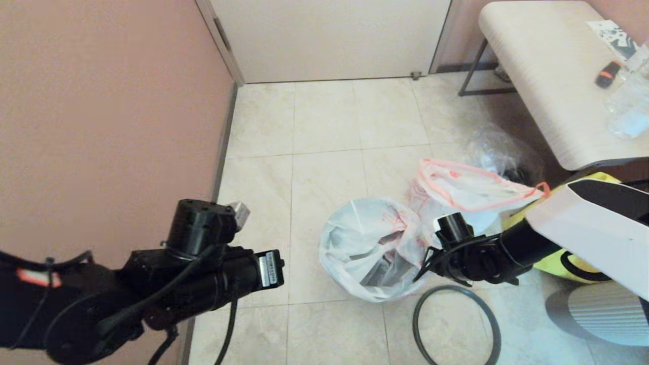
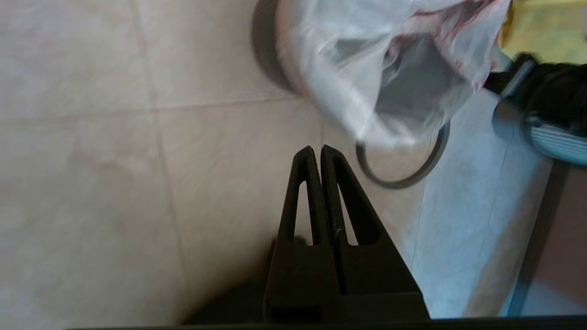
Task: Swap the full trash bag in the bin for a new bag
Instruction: Put the new garbage bag on the trash can
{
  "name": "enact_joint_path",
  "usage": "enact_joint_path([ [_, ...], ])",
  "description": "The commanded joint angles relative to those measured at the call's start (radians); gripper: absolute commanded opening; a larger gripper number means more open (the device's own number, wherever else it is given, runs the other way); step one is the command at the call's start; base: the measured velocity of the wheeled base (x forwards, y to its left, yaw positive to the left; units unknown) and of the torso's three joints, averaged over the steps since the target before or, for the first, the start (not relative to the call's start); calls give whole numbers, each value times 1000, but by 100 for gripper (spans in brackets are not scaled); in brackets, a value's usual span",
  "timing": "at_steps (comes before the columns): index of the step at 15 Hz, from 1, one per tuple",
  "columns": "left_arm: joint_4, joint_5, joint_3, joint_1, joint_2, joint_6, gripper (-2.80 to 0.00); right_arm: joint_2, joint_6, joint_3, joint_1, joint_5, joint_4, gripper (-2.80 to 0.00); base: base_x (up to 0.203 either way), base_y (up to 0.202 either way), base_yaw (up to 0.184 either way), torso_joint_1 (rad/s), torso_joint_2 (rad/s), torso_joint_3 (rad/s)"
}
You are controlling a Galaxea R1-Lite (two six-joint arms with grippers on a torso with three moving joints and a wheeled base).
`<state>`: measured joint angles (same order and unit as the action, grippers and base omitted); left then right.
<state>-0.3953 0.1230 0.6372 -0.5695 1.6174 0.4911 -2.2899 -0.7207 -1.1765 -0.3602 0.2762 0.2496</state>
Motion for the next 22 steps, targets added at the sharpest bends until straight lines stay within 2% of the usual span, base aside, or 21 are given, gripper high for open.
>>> enact_joint_path([
  [1,-2,0,-74,19,-105,4,-280,148,-24,69,-4,-3,2,-280,0,0,0,0,0,0],
  [3,-3,-5,-112,13,-102,13,-280,279,-33,108,-39,-5,-7,-280,0,0,0,0,0,0],
  [5,-9,-9,-134,13,-63,22,-280,361,-34,118,-129,-5,-64,-280,0,0,0,0,0,0],
  [7,-99,-16,-180,19,-42,58,-280,352,-31,89,-201,1,-133,-280,0,0,0,0,0,0],
  [10,-141,-17,-208,49,-3,63,-280,303,10,-105,-242,4,-207,-280,0,0,0,0,0,0],
  [13,-179,-35,-244,113,7,67,-280,162,24,-409,-276,9,-410,-280,0,0,0,0,0,0],
  [15,-324,-45,-296,144,9,65,-280,8,36,-669,-296,38,-587,-280,0,0,0,0,0,0],
  [16,-376,-55,-326,145,10,65,-280,-83,66,-757,-304,64,-646,-280,0,0,0,0,0,0],
  [18,-489,-100,-367,146,81,72,-280,-227,141,-813,-307,144,-689,-280,0,0,0,0,0,0],
  [20,-680,-123,-416,159,194,89,-280,-339,244,-814,-279,195,-654,-280,0,0,0,0,0,0],
  [22,-866,-126,-467,168,317,93,-280,-438,362,-814,-235,198,-493,-280,0,0,0,0,0,0],
])
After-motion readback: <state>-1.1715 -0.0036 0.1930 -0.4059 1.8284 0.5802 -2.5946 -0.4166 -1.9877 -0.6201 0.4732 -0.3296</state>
